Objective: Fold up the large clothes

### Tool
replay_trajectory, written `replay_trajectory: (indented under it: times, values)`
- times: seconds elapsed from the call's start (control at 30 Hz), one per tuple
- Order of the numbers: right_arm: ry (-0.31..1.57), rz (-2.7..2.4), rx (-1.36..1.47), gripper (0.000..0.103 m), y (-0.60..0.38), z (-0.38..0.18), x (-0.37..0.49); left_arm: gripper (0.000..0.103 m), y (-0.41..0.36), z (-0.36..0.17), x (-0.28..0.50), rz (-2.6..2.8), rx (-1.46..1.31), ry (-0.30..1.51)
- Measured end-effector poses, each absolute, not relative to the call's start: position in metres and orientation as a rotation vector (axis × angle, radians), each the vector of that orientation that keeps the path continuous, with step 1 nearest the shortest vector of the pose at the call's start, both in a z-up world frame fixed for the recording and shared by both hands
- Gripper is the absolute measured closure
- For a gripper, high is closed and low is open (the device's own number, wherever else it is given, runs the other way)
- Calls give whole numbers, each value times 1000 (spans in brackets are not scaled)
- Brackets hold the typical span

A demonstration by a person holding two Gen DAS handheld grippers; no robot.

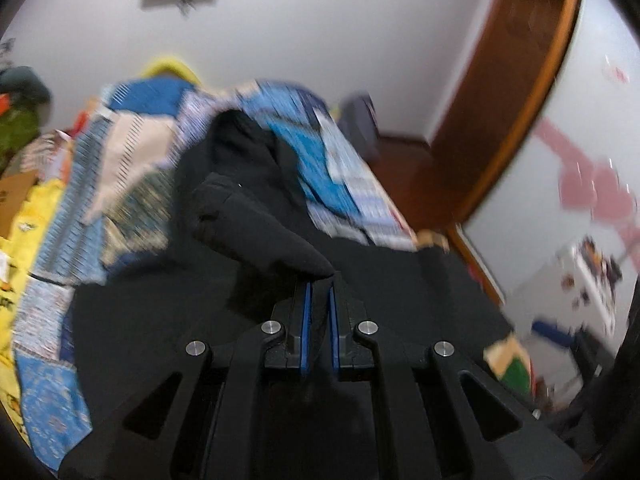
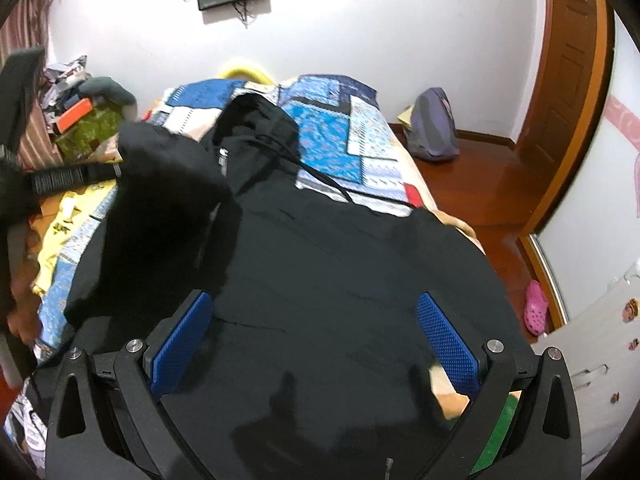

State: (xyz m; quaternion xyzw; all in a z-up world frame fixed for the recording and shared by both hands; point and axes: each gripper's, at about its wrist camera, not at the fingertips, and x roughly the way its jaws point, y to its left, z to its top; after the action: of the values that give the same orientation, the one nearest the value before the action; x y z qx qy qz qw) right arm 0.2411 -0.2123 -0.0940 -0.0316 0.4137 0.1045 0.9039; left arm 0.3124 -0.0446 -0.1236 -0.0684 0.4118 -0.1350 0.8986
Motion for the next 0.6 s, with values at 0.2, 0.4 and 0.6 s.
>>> replay_trajectory:
  times: [0.2,0.4,0.6]
  values:
    - [898,177,-103,1,-223,-105,239,96,-89,-174,300,-365,-26,1013]
    - [855,142,-142,1,-225,-97,232,93,-99,-183,284,-393,38,1062]
    - [798,145,-168,1,-215,-79,234,57,-70,-146,268,-403,4,977]
